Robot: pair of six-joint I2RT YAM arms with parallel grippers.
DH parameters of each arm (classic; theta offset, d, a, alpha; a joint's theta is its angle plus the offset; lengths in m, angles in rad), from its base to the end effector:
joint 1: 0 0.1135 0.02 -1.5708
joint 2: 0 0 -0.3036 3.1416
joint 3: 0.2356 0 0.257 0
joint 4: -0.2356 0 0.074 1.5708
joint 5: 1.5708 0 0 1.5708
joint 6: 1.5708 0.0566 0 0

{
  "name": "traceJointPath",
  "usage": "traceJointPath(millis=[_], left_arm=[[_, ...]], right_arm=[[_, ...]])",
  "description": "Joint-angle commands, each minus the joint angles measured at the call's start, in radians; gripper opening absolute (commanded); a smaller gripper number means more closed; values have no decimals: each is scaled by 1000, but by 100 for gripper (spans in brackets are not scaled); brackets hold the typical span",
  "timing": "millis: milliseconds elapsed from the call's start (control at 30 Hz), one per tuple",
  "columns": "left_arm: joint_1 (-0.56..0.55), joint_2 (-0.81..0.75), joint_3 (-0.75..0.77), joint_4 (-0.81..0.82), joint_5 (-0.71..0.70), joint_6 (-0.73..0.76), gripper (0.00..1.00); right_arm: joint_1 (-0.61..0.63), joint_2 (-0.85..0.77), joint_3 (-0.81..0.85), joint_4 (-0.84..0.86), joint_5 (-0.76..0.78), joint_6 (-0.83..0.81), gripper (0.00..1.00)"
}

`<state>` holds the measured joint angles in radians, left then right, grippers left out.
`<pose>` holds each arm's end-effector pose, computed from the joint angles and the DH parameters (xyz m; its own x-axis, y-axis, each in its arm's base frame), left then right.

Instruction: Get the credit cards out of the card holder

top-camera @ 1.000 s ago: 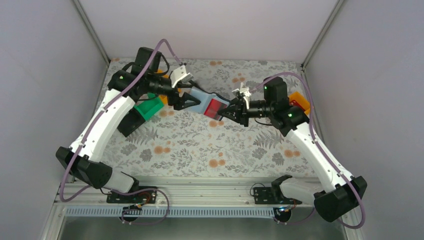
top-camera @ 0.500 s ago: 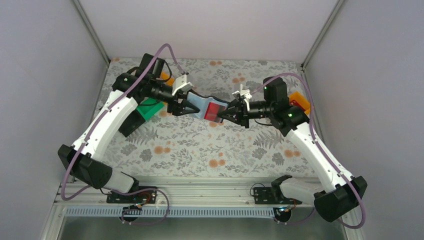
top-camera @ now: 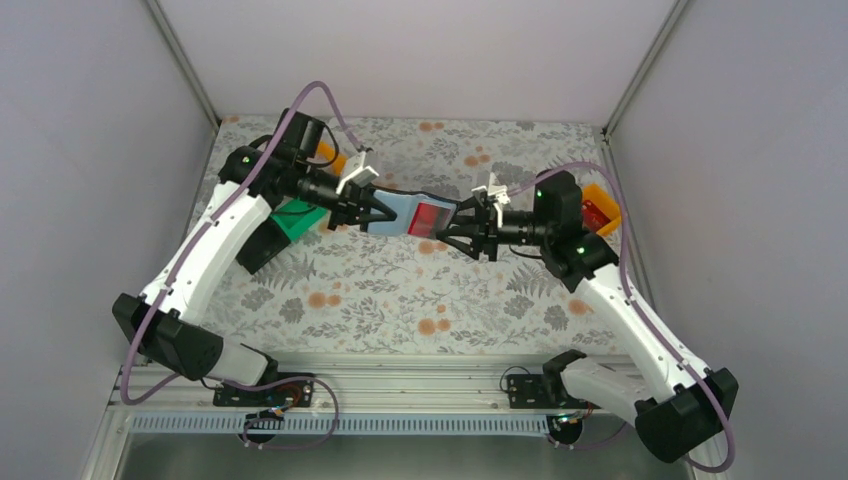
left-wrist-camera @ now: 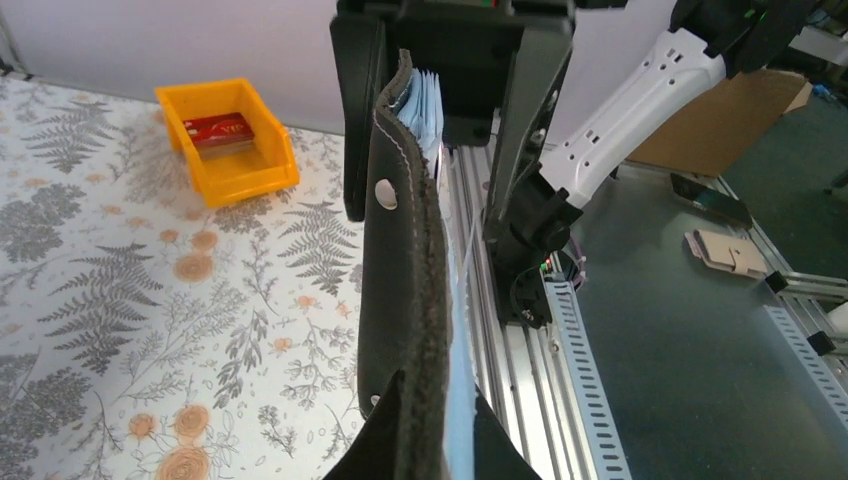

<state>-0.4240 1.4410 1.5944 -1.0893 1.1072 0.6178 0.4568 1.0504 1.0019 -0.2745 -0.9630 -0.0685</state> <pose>0.2320 -0.1603 0.4321 -0.2115 0.3797 -0.9006 0.9692 -0.0376 -0.2435 0.1791 0.1398 0.3910 -0.2191 -0.1512 -0.9639 -0.9678 0.1592 0.1951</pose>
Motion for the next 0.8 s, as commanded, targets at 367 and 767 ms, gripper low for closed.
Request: traceJointPath(millis=[367,767], left_arm=[[34,-47,-8,-6,157,49,2],[47,-46,-52,56,112,1,4]], right_arm=[[1,-39,-103,253,-1,177,38],[3,14,-75,274,-111,173,4]])
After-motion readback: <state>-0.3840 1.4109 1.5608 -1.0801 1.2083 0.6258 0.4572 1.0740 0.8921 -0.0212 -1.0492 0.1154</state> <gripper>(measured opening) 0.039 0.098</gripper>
